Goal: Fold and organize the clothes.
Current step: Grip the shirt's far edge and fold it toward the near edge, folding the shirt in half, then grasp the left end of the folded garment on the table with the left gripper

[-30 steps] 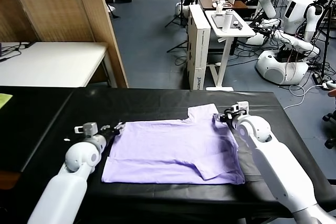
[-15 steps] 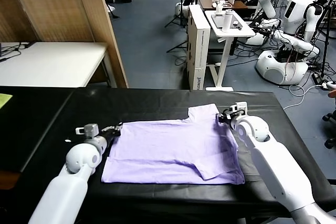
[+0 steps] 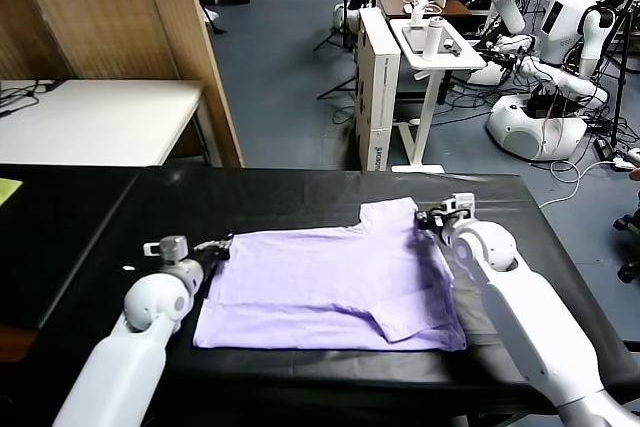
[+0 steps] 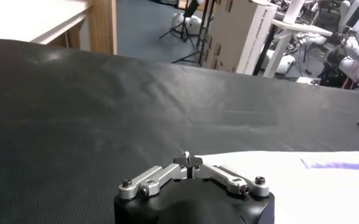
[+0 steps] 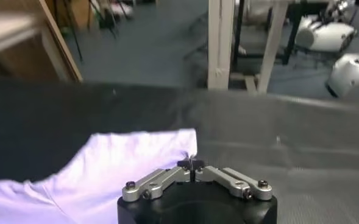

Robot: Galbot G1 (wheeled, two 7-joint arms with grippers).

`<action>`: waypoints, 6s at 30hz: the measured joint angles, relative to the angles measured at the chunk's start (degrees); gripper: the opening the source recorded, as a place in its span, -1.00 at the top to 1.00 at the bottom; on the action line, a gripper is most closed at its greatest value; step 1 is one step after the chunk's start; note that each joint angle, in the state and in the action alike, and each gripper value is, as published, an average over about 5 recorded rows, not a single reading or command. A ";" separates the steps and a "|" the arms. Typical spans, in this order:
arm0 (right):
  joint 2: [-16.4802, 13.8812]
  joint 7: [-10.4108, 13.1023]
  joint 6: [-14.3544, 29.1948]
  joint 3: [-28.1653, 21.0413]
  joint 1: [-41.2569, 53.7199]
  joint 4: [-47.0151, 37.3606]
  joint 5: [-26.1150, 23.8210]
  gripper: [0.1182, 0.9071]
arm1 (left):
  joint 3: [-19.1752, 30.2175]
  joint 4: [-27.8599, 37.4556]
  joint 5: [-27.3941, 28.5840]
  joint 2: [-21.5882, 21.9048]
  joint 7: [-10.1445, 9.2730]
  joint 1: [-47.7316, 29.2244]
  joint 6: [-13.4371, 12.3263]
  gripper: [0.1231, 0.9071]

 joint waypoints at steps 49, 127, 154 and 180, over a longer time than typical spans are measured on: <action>-9.00 3.38 -8.87 18.30 -38.41 32.92 1.15 0.95 | -10.11 -22.84 1.87 -0.94 0.12 26.80 -8.11 0.93; -2.88 1.40 -8.87 7.36 -19.03 17.50 -3.19 -1.00 | -10.02 -21.89 8.44 -9.55 -4.67 29.16 -6.58 -0.98; -2.02 1.67 -8.88 4.88 -17.16 15.33 -3.66 -0.67 | -11.20 -23.52 -6.61 -5.65 -12.13 23.90 7.51 -0.43; 2.10 3.34 -8.24 8.86 -21.03 15.88 -7.06 0.91 | -9.07 -21.02 -5.30 -4.43 -10.59 21.62 5.51 0.92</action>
